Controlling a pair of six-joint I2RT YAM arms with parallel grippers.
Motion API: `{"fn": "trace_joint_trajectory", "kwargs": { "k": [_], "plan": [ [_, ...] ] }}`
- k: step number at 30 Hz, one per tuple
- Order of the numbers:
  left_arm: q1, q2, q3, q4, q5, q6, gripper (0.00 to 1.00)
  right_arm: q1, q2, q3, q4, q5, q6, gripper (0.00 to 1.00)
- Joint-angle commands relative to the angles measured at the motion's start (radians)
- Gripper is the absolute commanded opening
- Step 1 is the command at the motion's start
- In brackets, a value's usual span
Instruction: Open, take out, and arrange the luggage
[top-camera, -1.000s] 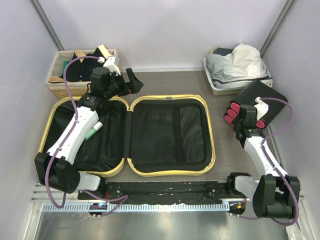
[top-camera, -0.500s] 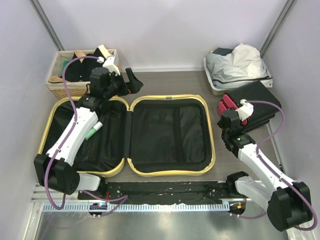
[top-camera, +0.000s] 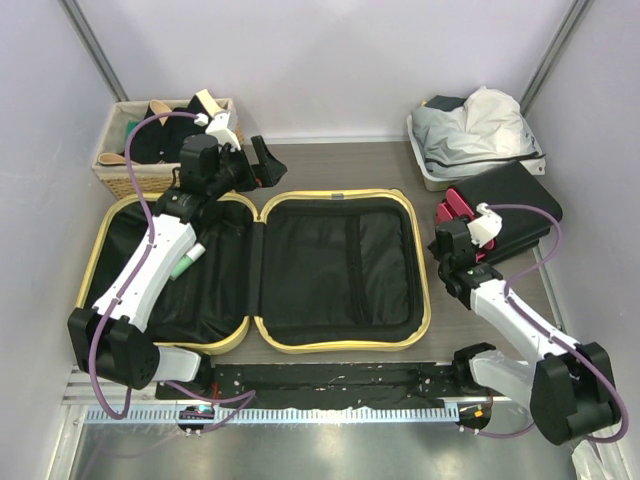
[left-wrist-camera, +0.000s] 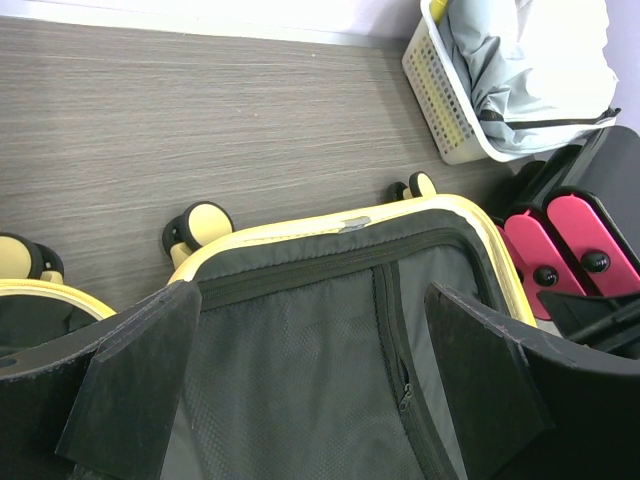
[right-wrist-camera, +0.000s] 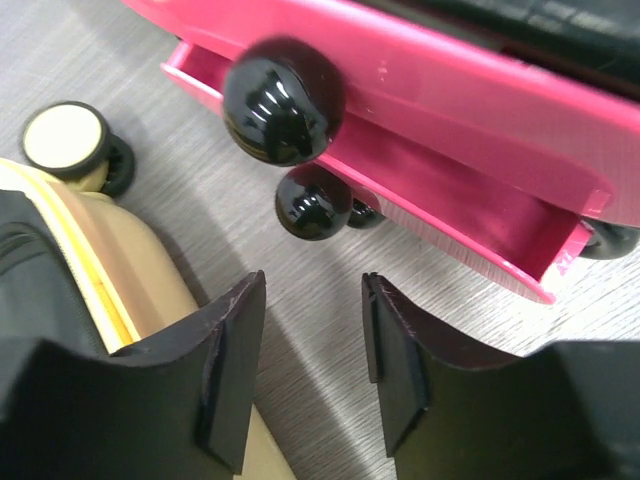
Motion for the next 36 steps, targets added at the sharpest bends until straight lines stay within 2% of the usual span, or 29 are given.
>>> {"fn": "trace_joint_trajectory", "kwargs": {
  "k": [1, 11, 18, 25, 27, 29, 30, 34, 36],
  "plan": [
    [-0.004, -0.030, 0.002, 0.053, 0.017, -0.006, 1.00, 0.006, 0.057, 0.051, 0.042, 0.066, 0.067, 0.52],
    [-0.003, -0.033, 0.005, 0.052, 0.014, -0.001, 1.00, 0.004, 0.207, 0.126, 0.091, 0.200, 0.104, 0.54],
    [-0.004, -0.033, 0.006, 0.050, 0.014, 0.000, 1.00, 0.004, 0.232, 0.143, 0.098, 0.270, 0.113, 0.58],
    [-0.003, -0.033, 0.006, 0.052, 0.014, -0.001, 1.00, -0.019, 0.286, 0.143, 0.101, 0.275, 0.119, 0.57],
    [-0.004, -0.035, 0.005, 0.052, 0.015, -0.003, 1.00, -0.027, 0.292, 0.141, 0.101, 0.261, 0.119, 0.54],
    [-0.004, -0.036, 0.005, 0.053, 0.016, -0.004, 0.99, -0.025, 0.296, 0.141, 0.099, 0.240, 0.119, 0.41],
    [-0.004, -0.036, 0.005, 0.052, 0.017, -0.004, 1.00, -0.025, 0.296, 0.141, 0.101, 0.229, 0.119, 0.30],
    [-0.004, -0.036, 0.003, 0.055, 0.017, -0.007, 1.00, -0.019, 0.275, 0.138, 0.104, 0.197, 0.121, 0.20],
    [-0.003, -0.036, 0.002, 0.058, 0.025, -0.012, 1.00, -0.007, 0.267, 0.137, 0.101, 0.200, 0.121, 0.12]
  ]
}}
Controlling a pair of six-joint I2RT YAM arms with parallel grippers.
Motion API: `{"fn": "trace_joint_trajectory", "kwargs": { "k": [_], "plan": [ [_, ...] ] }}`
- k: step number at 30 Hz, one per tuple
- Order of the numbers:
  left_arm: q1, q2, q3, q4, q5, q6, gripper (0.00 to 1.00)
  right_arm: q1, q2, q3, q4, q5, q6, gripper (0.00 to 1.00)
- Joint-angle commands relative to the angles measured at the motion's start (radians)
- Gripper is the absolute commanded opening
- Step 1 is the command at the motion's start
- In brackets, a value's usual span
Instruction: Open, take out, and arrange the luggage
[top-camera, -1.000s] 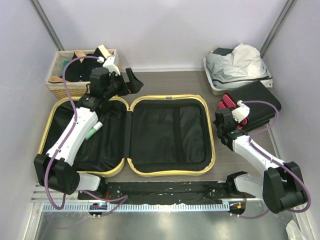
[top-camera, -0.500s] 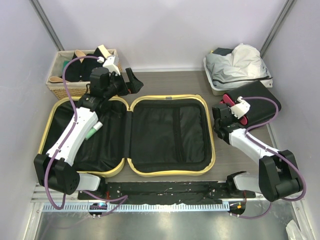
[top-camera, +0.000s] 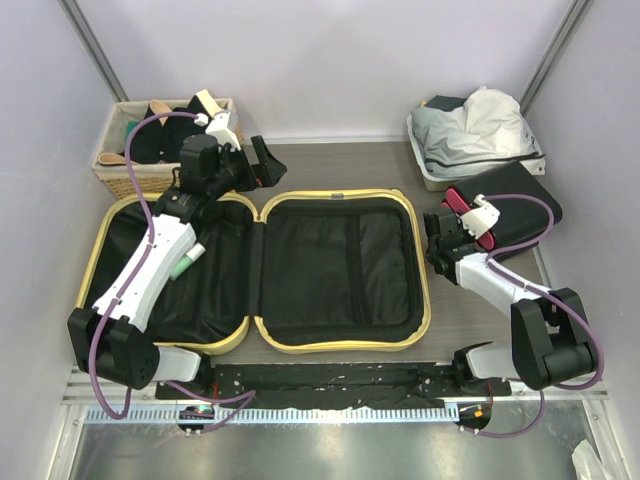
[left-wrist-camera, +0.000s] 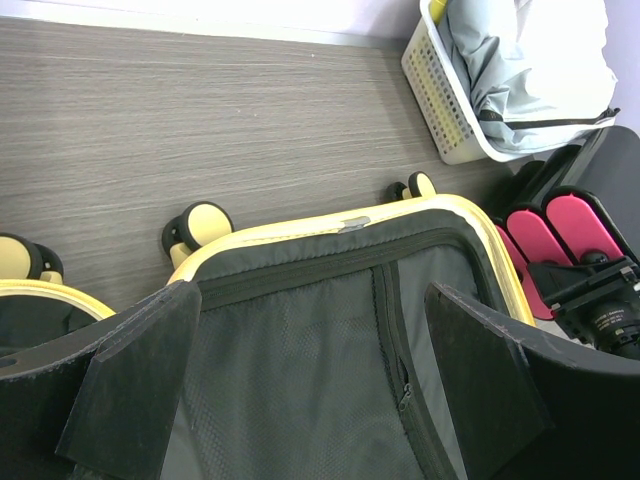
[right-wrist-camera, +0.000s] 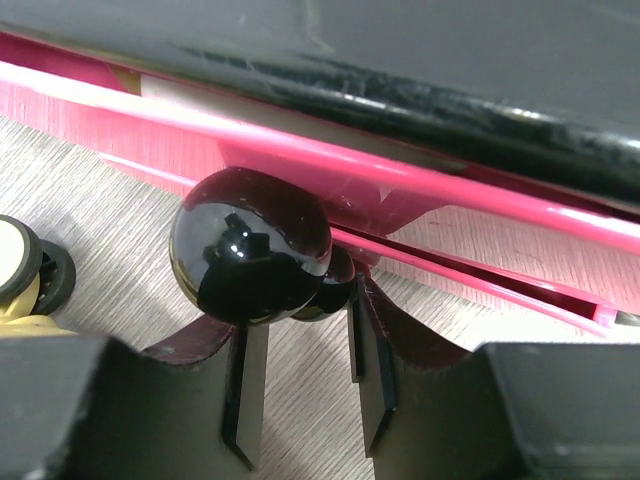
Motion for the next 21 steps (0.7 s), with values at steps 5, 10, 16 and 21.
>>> {"fn": "trace_joint_trajectory", "kwargs": {
  "k": [5, 10, 16, 21],
  "plan": [
    [-0.004, -0.039, 0.002, 0.059, 0.025, -0.015, 1.00, 0.069, -0.066, 0.021, 0.025, 0.028, 0.028, 0.01],
    [-0.004, -0.041, 0.000, 0.059, 0.029, -0.016, 1.00, 0.139, -0.101, 0.011, 0.016, 0.076, 0.028, 0.01],
    [-0.003, -0.042, 0.000, 0.063, 0.032, -0.018, 1.00, 0.178, -0.126, 0.000, -0.001, 0.067, 0.063, 0.01],
    [-0.004, -0.042, 0.002, 0.063, 0.032, -0.019, 1.00, 0.250, -0.149, 0.001, -0.019, 0.083, 0.088, 0.01]
  ]
}}
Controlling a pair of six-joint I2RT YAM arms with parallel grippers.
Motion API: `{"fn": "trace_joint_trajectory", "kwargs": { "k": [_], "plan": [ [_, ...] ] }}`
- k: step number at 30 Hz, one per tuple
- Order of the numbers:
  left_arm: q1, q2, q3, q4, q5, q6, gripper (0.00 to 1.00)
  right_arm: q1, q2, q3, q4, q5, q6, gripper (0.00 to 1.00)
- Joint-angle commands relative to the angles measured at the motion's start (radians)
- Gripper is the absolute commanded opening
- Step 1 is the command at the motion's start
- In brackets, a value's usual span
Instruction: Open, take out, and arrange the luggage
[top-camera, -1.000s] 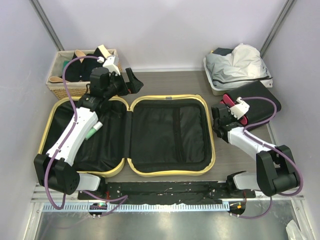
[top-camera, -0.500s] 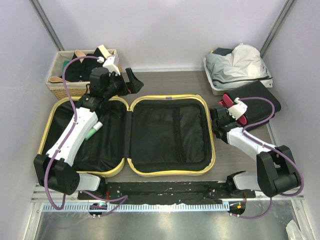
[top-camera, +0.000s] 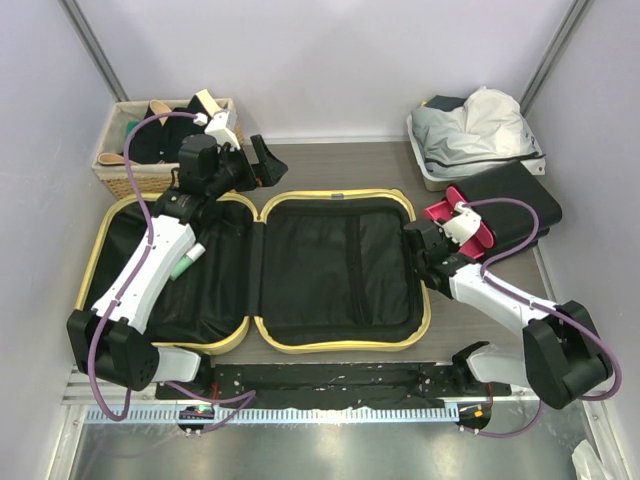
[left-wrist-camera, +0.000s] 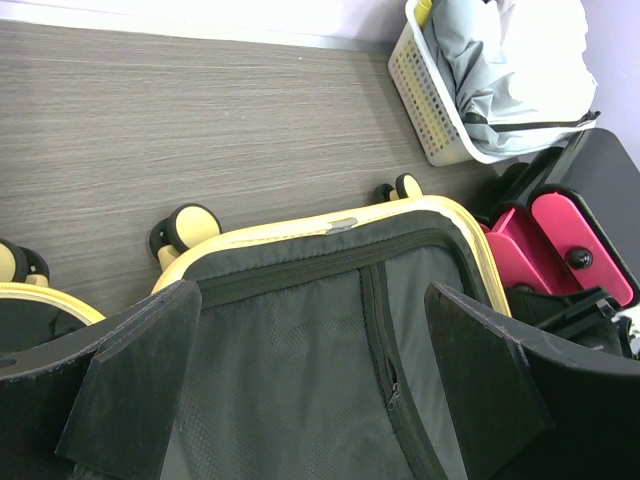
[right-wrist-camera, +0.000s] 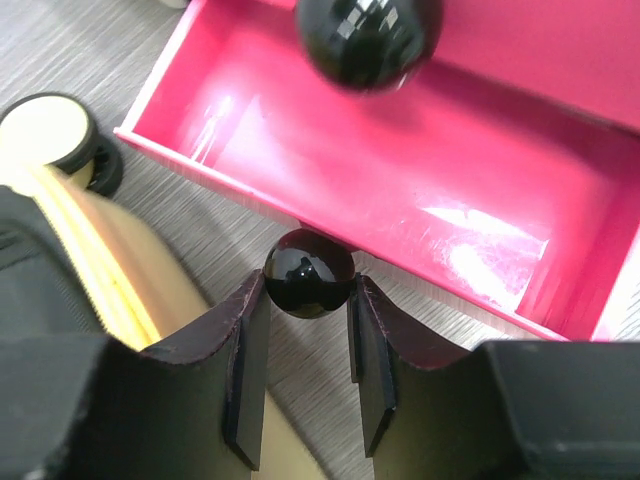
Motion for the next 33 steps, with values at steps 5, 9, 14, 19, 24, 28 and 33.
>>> {"fn": "trace_joint_trajectory", "kwargs": {
  "k": [5, 9, 14, 19, 24, 28, 33],
  "plan": [
    [-0.003, -0.036, 0.001, 0.055, 0.011, 0.002, 1.00, 0.113, -0.094, 0.028, 0.059, 0.064, 0.066, 0.01],
    [-0.003, -0.039, 0.001, 0.054, 0.008, 0.003, 1.00, 0.130, -0.114, 0.024, 0.042, 0.072, 0.069, 0.03],
    [-0.003, -0.030, -0.001, 0.054, 0.006, 0.006, 1.00, 0.130, -0.119, 0.002, 0.040, 0.059, 0.075, 0.25],
    [-0.003, -0.027, 0.007, 0.043, -0.006, 0.034, 1.00, 0.131, -0.122, -0.001, 0.039, 0.013, 0.063, 0.55],
    [0.086, -0.058, 0.039, -0.005, -0.041, 0.107, 1.00, 0.137, -0.186, -0.056, 0.158, -0.086, -0.084, 0.75],
    [0.153, -0.085, 0.033, -0.069, -0.120, 0.215, 1.00, 0.145, -0.269, -0.097, 0.231, -0.181, -0.152, 0.82],
    [0.198, -0.124, -0.106, -0.159, -0.281, 0.336, 1.00, 0.153, -0.386, -0.157, 0.307, -0.353, -0.193, 0.80]
  ]
}}
